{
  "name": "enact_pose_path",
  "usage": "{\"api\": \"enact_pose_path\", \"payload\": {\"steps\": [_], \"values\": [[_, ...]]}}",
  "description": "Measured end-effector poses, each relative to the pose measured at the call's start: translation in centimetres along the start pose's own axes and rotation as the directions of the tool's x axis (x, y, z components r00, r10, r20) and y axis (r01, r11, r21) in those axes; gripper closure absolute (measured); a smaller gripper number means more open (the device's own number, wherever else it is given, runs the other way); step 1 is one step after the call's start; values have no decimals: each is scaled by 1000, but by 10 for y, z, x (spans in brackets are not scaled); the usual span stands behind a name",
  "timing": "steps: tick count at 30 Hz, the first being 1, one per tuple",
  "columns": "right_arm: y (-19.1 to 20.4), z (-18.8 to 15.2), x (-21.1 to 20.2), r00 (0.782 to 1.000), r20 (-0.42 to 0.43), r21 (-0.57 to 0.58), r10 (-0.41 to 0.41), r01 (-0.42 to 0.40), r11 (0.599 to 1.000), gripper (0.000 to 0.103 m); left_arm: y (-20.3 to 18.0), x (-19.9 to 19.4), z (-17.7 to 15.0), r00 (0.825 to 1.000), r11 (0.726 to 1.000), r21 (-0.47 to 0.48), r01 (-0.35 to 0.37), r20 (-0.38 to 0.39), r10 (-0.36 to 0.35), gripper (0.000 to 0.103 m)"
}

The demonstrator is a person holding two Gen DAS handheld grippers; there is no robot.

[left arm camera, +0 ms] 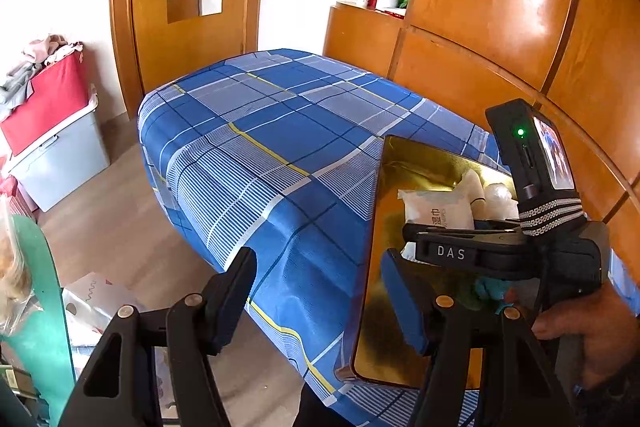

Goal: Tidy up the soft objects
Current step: 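Carry the wipes pack into the gold tray and open the right tool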

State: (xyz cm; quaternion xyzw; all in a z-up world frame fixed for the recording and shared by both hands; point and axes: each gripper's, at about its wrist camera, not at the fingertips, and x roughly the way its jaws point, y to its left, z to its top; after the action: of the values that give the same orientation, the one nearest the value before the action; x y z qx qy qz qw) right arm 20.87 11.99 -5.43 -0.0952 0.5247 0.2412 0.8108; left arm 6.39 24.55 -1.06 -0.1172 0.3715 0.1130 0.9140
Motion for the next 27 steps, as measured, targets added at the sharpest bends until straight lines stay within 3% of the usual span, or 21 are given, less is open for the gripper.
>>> {"api": "enact_pose_path", "payload": {"steps": [4,8,27], "values": [[0,-1,-1,1000,6,10,16,-16,1000,46,-1,0,-1,1000,1000,2,-3,-2,3,37],[-1,-1,-8,998,28,28,49,-50,998,38,-1,-1,-1,1000,1000,5,-3,1,3,37],[-9,-13,-56,986,161,63,52,-63,996,38,-12,-13,-3,1000,999,38,0,21,-1,37]]}}
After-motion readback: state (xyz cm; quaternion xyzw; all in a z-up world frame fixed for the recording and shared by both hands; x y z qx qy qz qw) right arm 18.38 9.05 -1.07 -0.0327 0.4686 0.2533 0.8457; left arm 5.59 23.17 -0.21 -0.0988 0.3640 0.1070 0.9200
